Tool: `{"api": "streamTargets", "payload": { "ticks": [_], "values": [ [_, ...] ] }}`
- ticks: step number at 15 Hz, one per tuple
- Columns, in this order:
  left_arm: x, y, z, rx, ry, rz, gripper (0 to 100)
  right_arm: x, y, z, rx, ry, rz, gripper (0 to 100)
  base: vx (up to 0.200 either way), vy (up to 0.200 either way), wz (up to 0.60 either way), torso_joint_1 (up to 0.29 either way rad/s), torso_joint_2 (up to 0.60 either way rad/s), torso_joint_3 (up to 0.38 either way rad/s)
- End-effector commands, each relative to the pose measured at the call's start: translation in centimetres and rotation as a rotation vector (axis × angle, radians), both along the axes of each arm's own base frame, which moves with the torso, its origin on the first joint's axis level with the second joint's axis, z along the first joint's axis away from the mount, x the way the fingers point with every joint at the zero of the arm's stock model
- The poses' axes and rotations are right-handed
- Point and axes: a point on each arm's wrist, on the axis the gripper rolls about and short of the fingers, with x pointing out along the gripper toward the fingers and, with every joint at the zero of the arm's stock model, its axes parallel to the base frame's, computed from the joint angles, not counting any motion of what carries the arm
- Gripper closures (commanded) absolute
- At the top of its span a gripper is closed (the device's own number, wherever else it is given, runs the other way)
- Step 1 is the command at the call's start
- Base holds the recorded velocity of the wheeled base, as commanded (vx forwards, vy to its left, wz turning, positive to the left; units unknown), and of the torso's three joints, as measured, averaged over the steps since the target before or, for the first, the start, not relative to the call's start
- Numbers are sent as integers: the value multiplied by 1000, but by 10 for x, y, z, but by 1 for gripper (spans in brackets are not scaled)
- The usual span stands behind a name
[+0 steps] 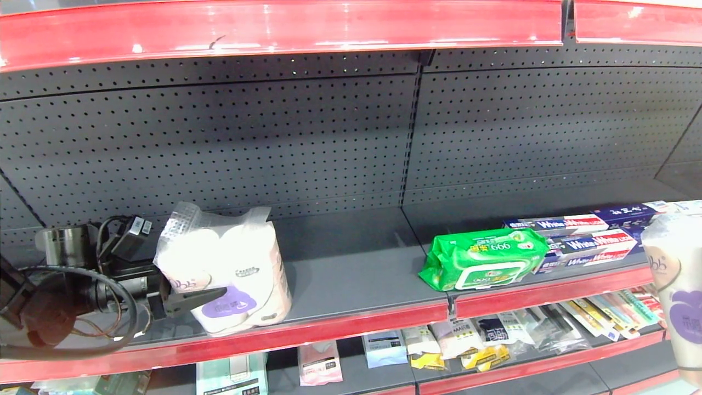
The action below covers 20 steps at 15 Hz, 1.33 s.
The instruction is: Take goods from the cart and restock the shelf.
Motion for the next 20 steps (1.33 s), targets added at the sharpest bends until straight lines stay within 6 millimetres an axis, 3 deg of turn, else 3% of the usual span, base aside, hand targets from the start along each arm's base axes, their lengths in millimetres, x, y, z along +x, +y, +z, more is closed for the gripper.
{"api": "streamTargets", "payload": {
  "ticks": [1,9,16,20],
  "values": [
    [-2,2,5,0,-17,1,0,0,0,0,0,1,0,100,0,0,0,0,0,0],
    [-15,12,26,3,-72,36,0,0,0,-1,0,4,2,100,0,0,0,0,0,0],
    [-34,9,64,-28,-74,59,0,2,0,-1,1,10,5,100,0,0,0,0,0,0],
    [-41,2,84,-24,-32,242,0,3,0,-2,4,16,8,100,0,0,0,0,0,0]
  ]
}}
